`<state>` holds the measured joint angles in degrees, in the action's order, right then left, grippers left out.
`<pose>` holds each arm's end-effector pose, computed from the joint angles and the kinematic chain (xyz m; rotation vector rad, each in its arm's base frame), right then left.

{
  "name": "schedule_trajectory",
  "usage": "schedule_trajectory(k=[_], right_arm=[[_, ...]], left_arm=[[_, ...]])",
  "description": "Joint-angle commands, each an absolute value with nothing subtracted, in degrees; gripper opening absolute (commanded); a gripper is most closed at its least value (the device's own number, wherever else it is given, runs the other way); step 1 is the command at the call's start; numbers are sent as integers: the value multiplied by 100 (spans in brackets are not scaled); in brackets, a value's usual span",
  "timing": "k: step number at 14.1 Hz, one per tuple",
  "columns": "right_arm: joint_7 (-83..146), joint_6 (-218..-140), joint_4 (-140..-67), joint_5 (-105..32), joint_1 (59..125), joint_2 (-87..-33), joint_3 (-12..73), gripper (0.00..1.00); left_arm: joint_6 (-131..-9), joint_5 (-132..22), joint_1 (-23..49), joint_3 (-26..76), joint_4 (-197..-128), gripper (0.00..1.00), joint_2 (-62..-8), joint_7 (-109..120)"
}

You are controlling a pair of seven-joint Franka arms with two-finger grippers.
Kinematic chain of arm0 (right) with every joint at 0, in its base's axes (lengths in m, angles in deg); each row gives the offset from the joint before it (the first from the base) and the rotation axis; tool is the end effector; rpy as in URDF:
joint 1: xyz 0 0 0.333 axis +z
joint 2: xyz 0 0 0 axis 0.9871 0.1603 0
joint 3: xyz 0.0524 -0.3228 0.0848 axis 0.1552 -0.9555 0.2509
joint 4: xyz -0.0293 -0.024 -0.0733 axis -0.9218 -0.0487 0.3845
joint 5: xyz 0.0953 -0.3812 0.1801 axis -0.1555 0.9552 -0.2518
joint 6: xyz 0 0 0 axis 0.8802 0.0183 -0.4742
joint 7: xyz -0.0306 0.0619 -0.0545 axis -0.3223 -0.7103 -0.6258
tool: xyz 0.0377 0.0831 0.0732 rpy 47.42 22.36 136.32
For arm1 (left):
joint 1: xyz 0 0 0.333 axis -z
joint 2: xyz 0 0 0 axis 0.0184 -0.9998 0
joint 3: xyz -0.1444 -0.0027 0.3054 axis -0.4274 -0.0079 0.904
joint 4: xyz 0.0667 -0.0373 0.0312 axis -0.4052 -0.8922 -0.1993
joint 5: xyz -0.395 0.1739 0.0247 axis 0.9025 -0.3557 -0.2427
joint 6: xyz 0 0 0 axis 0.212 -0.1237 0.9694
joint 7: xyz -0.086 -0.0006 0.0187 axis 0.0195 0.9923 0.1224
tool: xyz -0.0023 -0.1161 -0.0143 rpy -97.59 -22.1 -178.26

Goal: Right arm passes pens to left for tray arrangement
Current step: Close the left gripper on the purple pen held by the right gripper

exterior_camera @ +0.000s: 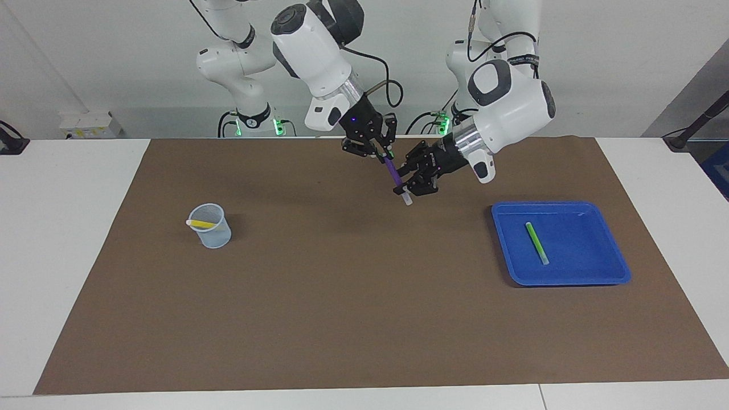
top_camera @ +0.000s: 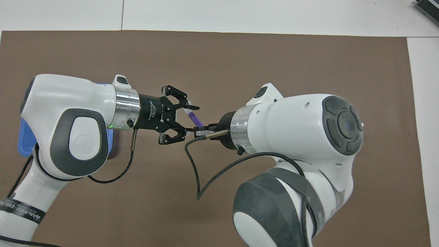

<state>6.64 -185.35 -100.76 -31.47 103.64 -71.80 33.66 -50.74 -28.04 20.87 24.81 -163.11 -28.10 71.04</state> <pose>0.5408 0.3748 0.5632 -2.6151 -0.1284 -0.1600 0.5640 -0.2872 0.4917 1.8432 1.6187 -0.7521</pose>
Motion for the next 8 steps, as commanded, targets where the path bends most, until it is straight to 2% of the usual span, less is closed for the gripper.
schedule_trajectory(k=[1,2,3,8], right_arm=[[781,-18523,-10016,-3300,10319,-7134,3395,0],[781,-18523,-10016,-3300,10319,-7134,3395,0],[781,-18523,-10008,-3300,10319,-7134,3404,0],[773,-18523,-10016,-3300,10310,-7134,3395,0]], left_arm=[[-4936,-2869,2048,2490,-16318,20,-2715,7079],[-4927,-2869,2048,2490,-16318,6,-2715,7079],[-4927,-2869,2048,2490,-16318,0,-2706,7079],[-4927,-2878,2048,2490,-16309,0,-2680,7017]])
